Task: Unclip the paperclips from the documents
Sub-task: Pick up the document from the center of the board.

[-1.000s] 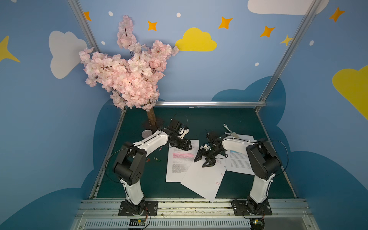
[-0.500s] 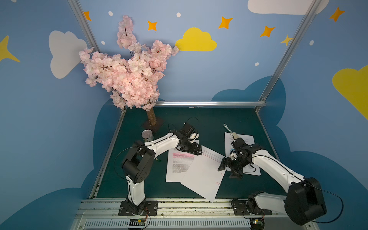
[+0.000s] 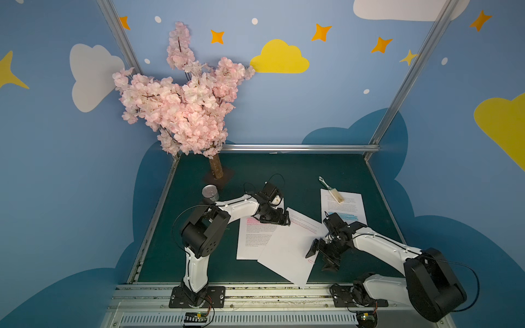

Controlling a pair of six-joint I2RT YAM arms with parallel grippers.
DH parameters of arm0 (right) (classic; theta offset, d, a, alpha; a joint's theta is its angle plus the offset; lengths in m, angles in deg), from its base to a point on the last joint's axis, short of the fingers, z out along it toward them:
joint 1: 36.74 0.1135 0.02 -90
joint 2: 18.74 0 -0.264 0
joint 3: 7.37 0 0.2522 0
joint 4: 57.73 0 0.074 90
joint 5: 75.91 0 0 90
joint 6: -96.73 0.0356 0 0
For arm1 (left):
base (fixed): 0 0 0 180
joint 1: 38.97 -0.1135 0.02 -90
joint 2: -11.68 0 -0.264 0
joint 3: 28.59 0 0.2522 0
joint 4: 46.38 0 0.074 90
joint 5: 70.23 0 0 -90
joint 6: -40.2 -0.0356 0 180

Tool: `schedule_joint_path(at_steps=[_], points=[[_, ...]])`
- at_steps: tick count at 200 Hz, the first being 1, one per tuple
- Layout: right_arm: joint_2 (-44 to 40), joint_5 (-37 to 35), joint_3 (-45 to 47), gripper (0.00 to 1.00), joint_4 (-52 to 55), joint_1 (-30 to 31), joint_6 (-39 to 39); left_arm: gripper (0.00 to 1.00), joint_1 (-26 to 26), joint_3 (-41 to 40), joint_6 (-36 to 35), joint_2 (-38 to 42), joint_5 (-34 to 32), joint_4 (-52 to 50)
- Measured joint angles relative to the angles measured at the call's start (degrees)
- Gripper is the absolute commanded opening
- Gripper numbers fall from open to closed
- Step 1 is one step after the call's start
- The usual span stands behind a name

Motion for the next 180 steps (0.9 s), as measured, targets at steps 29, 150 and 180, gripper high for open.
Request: schedule_joint_path(at_steps=[29,150,180], points=[[6.6,0.7,-3.5,0.83,-0.1,3.6,3.9,0.90,-0.2,-0.9,1.4,0.3,0.8,1.9],[7.1,0.0,-4.5,0.82,-2.9,7.1,9.9,0.90,-1.8,-6.6,7.4,1.2,7.5,12.9],[7.1,-0.8,-4.8,0.81,-2.8,8.1,9.9,0.90,-1.8,-7.0,7.8,1.2,8.2,13.8]])
